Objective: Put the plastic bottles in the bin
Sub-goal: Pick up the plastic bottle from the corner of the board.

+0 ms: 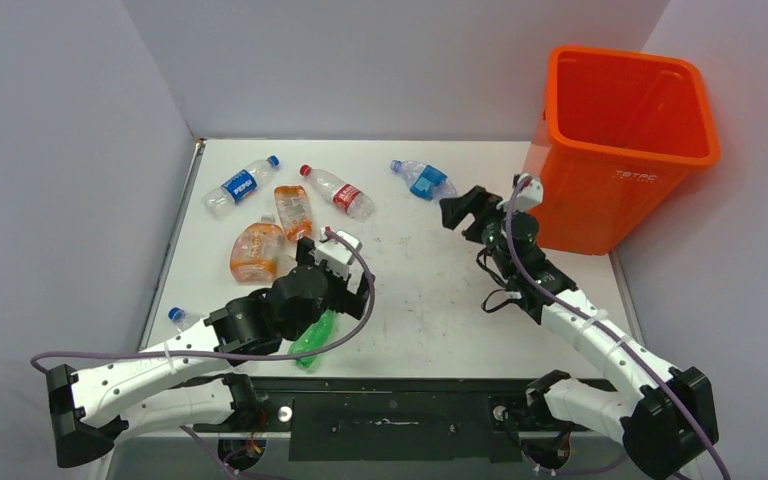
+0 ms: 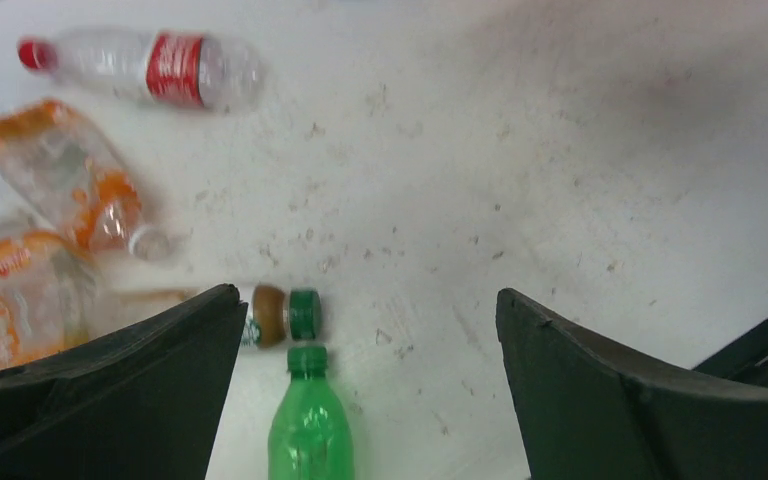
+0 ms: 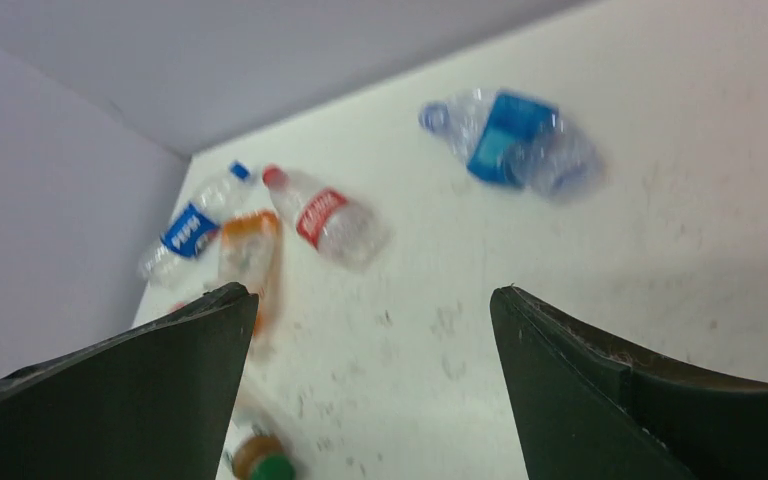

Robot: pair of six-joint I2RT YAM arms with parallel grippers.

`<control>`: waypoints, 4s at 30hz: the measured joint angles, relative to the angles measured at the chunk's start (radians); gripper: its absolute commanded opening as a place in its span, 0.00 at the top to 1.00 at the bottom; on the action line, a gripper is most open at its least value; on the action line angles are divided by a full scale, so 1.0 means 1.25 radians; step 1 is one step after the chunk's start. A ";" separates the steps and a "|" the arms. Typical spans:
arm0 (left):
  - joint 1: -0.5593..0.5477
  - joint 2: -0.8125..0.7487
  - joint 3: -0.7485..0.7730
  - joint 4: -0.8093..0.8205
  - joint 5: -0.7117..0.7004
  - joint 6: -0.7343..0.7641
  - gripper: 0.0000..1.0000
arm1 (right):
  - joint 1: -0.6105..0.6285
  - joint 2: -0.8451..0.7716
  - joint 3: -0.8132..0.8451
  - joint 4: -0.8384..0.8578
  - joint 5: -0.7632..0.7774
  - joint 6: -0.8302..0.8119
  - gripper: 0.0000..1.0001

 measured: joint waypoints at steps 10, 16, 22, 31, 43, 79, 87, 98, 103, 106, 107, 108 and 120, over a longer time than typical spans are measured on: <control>0.160 0.060 -0.078 -0.269 0.085 -0.269 0.04 | 0.095 -0.014 -0.285 0.054 -0.145 0.107 0.10; 0.211 0.201 -0.074 -0.296 0.130 -0.308 0.04 | 0.112 0.015 -0.366 0.091 -0.199 0.161 0.10; 0.212 0.278 -0.075 -0.310 0.172 -0.317 0.03 | 0.175 0.014 -0.376 0.093 -0.219 0.158 0.10; 0.227 0.364 -0.075 -0.309 0.209 -0.322 0.16 | 0.214 -0.013 -0.375 0.075 -0.218 0.157 0.10; 0.232 0.380 -0.075 -0.308 0.260 -0.315 0.66 | 0.219 -0.142 -0.342 -0.001 -0.210 0.138 0.10; 0.291 -0.132 -0.316 0.701 0.683 -0.439 0.92 | 0.743 -0.138 -0.194 0.177 0.187 -0.160 0.06; 0.279 -0.157 -0.316 0.720 0.768 -0.496 0.88 | 0.749 -0.090 -0.191 0.213 0.234 -0.181 0.26; 0.278 -0.156 -0.317 0.719 0.778 -0.508 0.37 | 0.759 -0.101 -0.208 0.244 0.200 -0.202 0.64; 0.266 -0.155 -0.334 0.714 0.791 -0.518 0.32 | 0.759 -0.121 -0.251 0.261 0.184 -0.219 0.68; 0.256 -0.151 -0.334 0.717 0.787 -0.515 0.31 | 0.759 -0.120 -0.254 0.266 0.183 -0.224 0.70; 0.251 -0.151 -0.334 0.718 0.784 -0.512 0.32 | 0.759 -0.120 -0.255 0.272 0.182 -0.226 0.71; 0.245 -0.151 -0.334 0.718 0.779 -0.508 0.33 | 0.759 -0.120 -0.258 0.277 0.182 -0.228 0.71; 0.186 -0.148 -0.322 0.645 0.748 -0.414 0.90 | 0.761 -0.125 -0.260 0.259 0.191 -0.231 0.03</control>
